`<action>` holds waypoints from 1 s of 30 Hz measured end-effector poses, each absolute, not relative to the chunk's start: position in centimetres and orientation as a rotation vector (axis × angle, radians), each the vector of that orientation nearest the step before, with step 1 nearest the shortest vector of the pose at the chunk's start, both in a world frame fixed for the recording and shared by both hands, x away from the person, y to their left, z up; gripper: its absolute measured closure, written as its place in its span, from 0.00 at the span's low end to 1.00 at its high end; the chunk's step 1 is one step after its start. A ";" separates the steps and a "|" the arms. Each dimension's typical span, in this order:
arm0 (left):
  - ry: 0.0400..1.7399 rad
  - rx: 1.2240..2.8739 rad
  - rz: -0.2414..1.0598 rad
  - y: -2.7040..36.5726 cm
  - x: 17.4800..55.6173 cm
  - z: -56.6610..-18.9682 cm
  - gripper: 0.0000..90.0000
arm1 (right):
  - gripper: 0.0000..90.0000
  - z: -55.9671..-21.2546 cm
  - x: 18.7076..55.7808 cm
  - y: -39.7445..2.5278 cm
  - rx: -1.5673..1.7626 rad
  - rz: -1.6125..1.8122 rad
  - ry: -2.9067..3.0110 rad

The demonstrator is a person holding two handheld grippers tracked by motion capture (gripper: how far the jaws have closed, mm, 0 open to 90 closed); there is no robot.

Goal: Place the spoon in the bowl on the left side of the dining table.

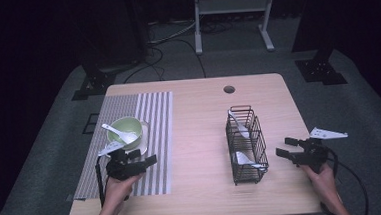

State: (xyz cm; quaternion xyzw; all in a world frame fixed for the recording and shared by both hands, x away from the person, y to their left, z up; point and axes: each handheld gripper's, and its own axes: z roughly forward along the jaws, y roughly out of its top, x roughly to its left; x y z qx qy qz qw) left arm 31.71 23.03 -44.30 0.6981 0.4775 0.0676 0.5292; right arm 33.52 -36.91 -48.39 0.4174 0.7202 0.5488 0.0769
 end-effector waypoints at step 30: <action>1.046 1.770 0.131 18.4 31.5 -44.5 0.09 | 0.15 -48.4 33.5 -36.9 1.248 1.649 2.155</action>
